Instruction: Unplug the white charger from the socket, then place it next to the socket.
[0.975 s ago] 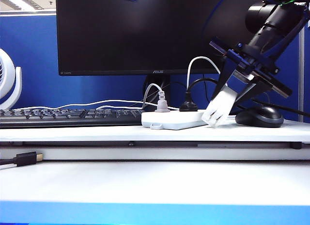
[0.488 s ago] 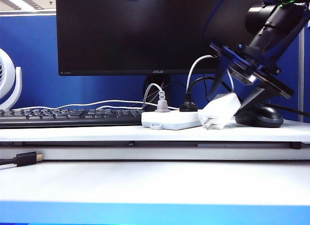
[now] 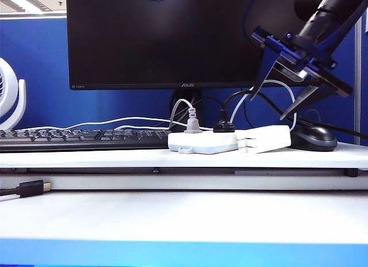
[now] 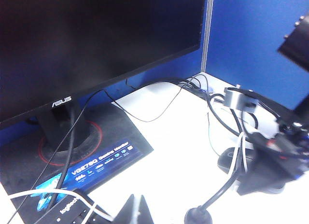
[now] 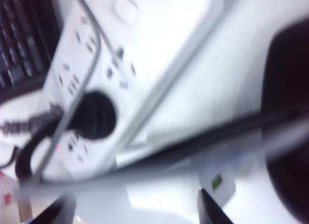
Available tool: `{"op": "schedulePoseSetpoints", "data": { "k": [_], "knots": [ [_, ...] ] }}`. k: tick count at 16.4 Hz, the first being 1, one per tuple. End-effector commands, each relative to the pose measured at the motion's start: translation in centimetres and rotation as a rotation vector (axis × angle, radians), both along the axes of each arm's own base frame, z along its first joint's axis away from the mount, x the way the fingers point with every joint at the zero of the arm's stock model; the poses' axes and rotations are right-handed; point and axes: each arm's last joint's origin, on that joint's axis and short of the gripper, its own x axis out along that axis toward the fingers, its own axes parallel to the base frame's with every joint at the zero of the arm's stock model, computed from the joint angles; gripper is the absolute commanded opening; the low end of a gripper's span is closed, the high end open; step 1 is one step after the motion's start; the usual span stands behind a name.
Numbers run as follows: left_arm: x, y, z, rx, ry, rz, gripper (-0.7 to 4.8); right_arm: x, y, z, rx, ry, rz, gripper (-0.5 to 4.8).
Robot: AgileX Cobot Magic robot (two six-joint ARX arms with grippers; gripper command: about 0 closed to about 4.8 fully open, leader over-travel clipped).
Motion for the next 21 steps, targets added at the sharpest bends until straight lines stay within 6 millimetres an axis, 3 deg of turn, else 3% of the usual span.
{"op": "schedulePoseSetpoints", "data": {
  "k": [1, 2, 3, 5, 6, 9, 11, 14, 16, 18, 19, 21],
  "knots": [
    [-0.1, 0.0, 0.3, -0.009, -0.012, -0.006, -0.05, -0.7, -0.2, 0.9, -0.036, -0.024, 0.027, 3.28],
    [-0.1, 0.0, 0.3, -0.009, -0.012, -0.006, -0.05, -0.9, -0.3, 1.1, -0.035, -0.029, 0.029, 3.26],
    [-0.1, 0.0, 0.3, -0.009, -0.012, -0.006, -0.05, -1.2, -0.3, 1.4, -0.035, -0.035, 0.030, 2.89],
    [-0.1, 0.0, 0.3, -0.009, -0.012, -0.006, -0.05, -1.8, -0.4, 2.3, -0.036, -0.056, 0.036, 0.42],
    [-0.1, 0.0, 0.3, -0.010, -0.013, -0.006, -0.05, -2.5, -0.6, 3.3, -0.058, -0.110, 0.060, -0.02],
    [-0.8, 0.4, 1.2, -0.062, -0.009, -0.010, -0.05, -4.7, -1.0, 6.6, -0.087, -0.317, 0.157, -0.02],
    [-2.1, 1.3, 2.8, -0.097, -0.059, -0.019, -0.05, -7.7, -1.6, 10.7, -0.100, -0.576, 0.192, -0.01],
    [-5.6, 3.7, 6.0, -0.168, -0.155, -0.020, -0.05, -12.4, -2.5, 16.4, -0.100, -0.967, 0.154, -0.01],
    [-8.6, 5.8, 7.8, -0.219, -0.191, -0.021, -0.05, -15.4, -3.1, 18.5, -0.126, -1.142, 0.151, -0.01],
    [-11.9, 8.0, 8.8, -0.230, -0.204, -0.022, -0.05, -18.1, -3.7, 19.6, -0.153, -1.237, 0.153, -0.01],
    [-15.2, 10.3, 8.8, -0.215, -0.182, -0.018, -0.05, -20.3, -4.1, 19.1, -0.152, -1.283, 0.144, -0.02],
    [-18.3, 12.4, 8.2, -0.181, -0.143, -0.017, -0.05, -21.9, -4.5, 17.1, -0.161, -1.319, 0.118, -0.02]
  ]
}}
